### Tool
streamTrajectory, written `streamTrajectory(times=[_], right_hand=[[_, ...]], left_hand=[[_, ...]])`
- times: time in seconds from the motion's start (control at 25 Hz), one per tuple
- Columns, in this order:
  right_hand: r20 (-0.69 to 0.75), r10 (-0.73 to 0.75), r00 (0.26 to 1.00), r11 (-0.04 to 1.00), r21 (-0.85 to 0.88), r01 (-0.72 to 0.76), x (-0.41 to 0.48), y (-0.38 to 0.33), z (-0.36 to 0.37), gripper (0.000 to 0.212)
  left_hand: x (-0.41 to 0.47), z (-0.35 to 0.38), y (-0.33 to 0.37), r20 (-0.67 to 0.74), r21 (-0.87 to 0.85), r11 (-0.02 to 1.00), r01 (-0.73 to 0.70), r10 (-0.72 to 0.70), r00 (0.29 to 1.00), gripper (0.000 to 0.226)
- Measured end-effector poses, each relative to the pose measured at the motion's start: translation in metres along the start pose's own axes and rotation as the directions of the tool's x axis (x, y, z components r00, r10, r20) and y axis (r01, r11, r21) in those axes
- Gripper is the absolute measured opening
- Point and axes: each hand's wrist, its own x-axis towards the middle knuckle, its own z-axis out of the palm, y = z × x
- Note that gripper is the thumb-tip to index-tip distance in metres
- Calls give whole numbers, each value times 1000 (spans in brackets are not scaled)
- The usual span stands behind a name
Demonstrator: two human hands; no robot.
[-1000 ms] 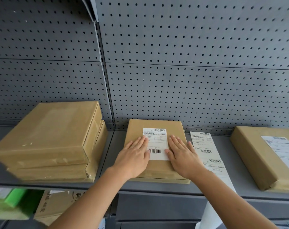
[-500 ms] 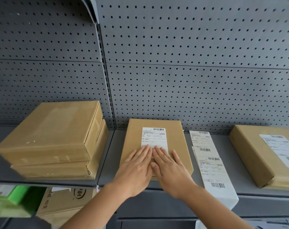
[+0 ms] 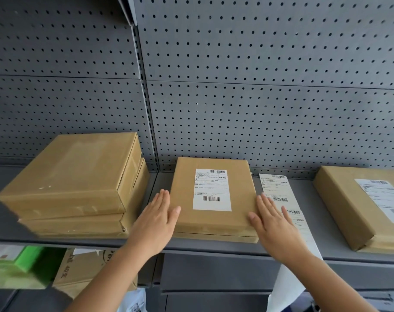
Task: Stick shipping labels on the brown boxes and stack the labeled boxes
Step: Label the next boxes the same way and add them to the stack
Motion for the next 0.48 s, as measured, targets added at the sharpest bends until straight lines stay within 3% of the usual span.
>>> streamTrajectory(times=[0.08, 0.2, 0.36, 0.48], right_hand=[[6, 72, 997, 975, 210, -72, 3, 6, -5, 73], [89, 189, 978, 790, 578, -205, 16, 7, -13, 76], [235, 195, 952, 587, 750, -305, 37, -2, -5, 88], [280, 160, 947, 490, 810, -322, 46, -1, 6, 50]], left_hand=[[3, -3, 1, 25, -288, 952, 107, -104, 994, 78], [16, -7, 10, 77, -638, 736, 225, -229, 970, 79], [35, 2, 16, 186, -808, 520, 278, -222, 957, 69], [42, 10, 14, 197, -856, 437, 277, -220, 955, 49]])
